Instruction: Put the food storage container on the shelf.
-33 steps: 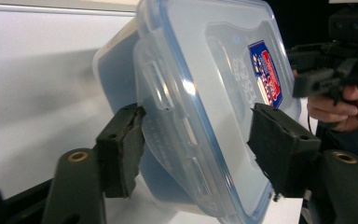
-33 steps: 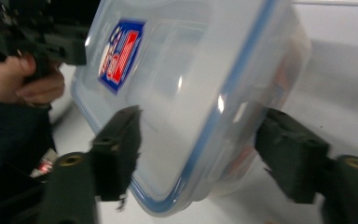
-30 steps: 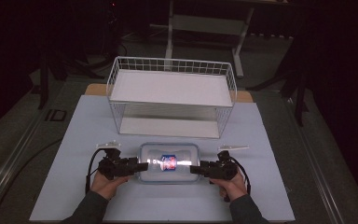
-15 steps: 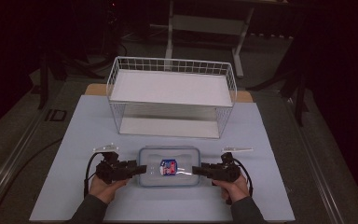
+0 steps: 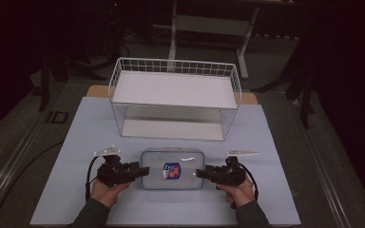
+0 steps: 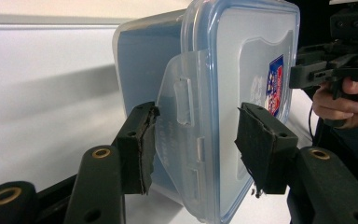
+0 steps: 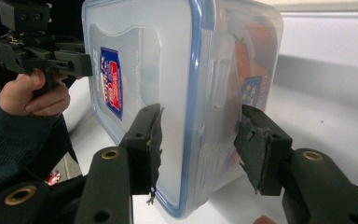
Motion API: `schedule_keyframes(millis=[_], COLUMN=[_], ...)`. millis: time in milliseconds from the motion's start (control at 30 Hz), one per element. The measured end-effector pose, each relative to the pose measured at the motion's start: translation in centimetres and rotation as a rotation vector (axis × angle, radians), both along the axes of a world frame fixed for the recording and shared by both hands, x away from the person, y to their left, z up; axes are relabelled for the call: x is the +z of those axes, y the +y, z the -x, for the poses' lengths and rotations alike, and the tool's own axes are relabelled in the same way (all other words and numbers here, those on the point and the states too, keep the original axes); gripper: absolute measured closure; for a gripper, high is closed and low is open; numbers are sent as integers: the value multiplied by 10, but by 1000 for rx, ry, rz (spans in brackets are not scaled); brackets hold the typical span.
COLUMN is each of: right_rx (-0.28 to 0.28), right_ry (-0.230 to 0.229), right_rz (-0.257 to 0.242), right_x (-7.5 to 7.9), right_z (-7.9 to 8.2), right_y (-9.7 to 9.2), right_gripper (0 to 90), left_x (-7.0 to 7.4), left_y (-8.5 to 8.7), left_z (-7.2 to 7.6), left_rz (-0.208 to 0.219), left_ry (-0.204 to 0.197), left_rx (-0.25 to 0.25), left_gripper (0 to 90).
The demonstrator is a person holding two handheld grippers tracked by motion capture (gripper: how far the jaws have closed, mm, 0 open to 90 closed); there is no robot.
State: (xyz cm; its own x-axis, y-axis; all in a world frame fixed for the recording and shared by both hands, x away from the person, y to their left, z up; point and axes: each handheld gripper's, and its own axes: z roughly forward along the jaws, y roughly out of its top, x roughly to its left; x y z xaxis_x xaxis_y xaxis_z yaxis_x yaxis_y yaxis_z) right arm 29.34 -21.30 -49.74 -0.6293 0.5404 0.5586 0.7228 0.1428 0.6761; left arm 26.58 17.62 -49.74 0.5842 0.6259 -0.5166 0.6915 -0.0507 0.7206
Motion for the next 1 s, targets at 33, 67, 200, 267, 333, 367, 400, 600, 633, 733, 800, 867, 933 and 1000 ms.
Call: schedule_keyframes(millis=[33, 67, 200, 267, 333, 367, 400, 600, 633, 733, 800, 867, 933, 1000], right_rx=[-1, -3, -6, -6, -7, -8, -9, -16, -18, -19, -21, -22, -23, -26], right_ry=[-6, -14, -27, -33, -44, -48, -54, -91, -100, -119, -129, -139, -153, -164], right_rz=[-2, -4, -7, -8, -10, -12, -14, -24, -24, -28, -29, -30, -30, -26], right_x=[1, 2, 4, 5, 7, 8, 9, 16, 17, 19, 21, 23, 25, 27], right_z=[0, 1, 1, 1, 2, 2, 2, 3, 3, 4, 4, 5, 5, 6], right_y=[0, 0, 0, 0, 0, -1, -1, -3, -3, -3, -3, -3, -3, -2], right_gripper=[514, 514, 514, 514, 514, 514, 514, 514, 513, 513, 513, 513, 513, 513], left_x=[1, 2, 4, 4, 6, 7, 8, 14, 15, 17, 19, 20, 22, 23], left_y=[0, 0, 0, 0, -1, -1, -1, -3, -3, -4, -4, -4, -4, -3], left_z=[0, 1, 1, 2, 2, 3, 3, 5, 5, 6, 7, 7, 7, 7], left_rz=[0, 1, 3, 4, 3, 3, 3, 2, -1, -3, -5, -5, -5, -3], left_ry=[-7, -8, -19, -20, -33, -38, -42, -76, -82, -99, -111, -123, -135, -146], left_rx=[1, 1, 3, 3, 3, 4, 3, 7, 7, 8, 8, 10, 9, 7], left_gripper=[480, 480, 481, 482, 482, 482, 483, 484, 484, 484, 484, 484, 484, 484])
